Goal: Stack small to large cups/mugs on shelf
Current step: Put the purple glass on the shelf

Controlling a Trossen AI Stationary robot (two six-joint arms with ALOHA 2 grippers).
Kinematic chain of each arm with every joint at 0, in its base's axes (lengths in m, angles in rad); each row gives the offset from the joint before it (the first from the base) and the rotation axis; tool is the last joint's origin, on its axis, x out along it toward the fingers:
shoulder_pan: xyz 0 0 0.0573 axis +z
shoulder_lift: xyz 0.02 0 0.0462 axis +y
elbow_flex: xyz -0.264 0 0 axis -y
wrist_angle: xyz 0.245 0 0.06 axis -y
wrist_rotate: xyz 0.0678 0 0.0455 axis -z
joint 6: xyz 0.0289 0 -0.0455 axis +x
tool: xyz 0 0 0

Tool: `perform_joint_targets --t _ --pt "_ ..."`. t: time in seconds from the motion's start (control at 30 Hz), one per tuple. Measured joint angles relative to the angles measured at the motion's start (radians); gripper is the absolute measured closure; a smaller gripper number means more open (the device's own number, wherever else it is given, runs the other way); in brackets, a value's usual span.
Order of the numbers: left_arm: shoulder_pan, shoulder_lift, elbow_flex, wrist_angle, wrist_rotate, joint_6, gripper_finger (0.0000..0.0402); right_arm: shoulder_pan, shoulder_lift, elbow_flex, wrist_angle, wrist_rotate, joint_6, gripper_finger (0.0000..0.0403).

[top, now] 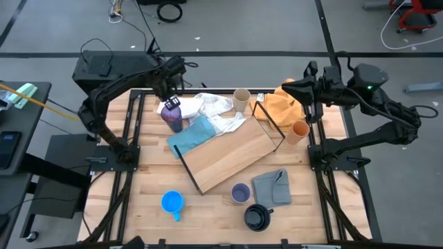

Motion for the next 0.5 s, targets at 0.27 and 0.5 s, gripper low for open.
perform_joint_targets --t 0.27,0.5 --pt "0.013 0.083 0.0 -0.034 0.115 -0.108 0.0324 0.001 0.016 0.0 -0.001 -0.009 0.005 0.0365" --pt "0.006 0.101 0.0 -0.03 0.12 -0.106 0.0241 0.001 0.028 0.0 -0.002 -0.022 0.029 0.0365"
